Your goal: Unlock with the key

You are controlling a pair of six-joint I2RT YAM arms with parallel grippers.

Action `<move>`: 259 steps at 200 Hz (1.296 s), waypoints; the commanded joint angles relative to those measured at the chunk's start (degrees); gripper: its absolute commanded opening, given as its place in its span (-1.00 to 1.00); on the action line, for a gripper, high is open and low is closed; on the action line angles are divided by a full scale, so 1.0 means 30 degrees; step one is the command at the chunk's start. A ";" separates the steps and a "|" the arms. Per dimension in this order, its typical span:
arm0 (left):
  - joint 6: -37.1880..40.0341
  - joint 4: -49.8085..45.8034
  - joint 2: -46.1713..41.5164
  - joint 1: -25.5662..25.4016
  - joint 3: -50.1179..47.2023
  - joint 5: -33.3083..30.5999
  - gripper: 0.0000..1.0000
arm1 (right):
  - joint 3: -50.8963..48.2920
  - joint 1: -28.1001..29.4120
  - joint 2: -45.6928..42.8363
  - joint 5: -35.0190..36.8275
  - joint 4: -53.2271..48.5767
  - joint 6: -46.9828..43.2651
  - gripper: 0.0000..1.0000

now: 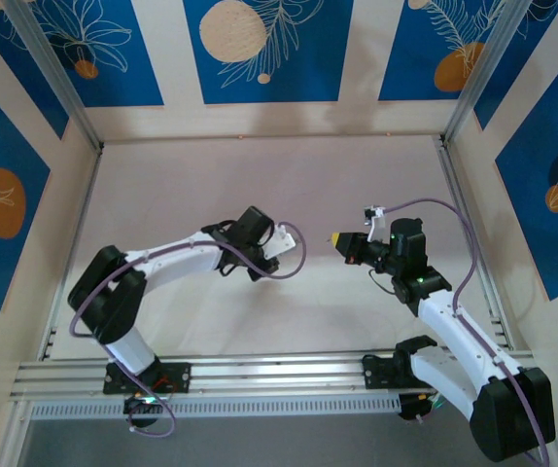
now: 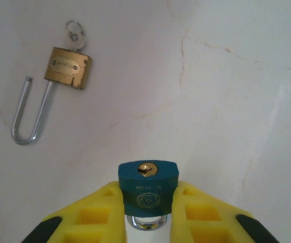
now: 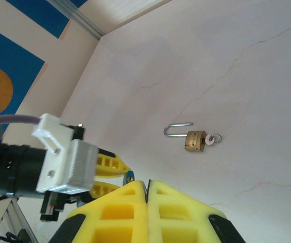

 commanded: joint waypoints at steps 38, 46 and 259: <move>-0.0057 0.5907 -0.3285 -0.1240 -0.2682 -0.1578 -0.63 | 0.0704 0.2703 0.0526 0.3363 0.0343 0.1923 -1.00; 0.0005 0.6384 -0.3490 -0.1517 -0.2930 -0.1947 -0.63 | 0.0758 0.3020 0.0694 0.3557 0.0528 0.2181 -1.00; 0.0304 0.9111 -0.4072 -0.3406 -0.4381 -0.4527 -0.48 | 0.1045 0.5834 0.3875 0.3936 0.3501 0.4182 -1.00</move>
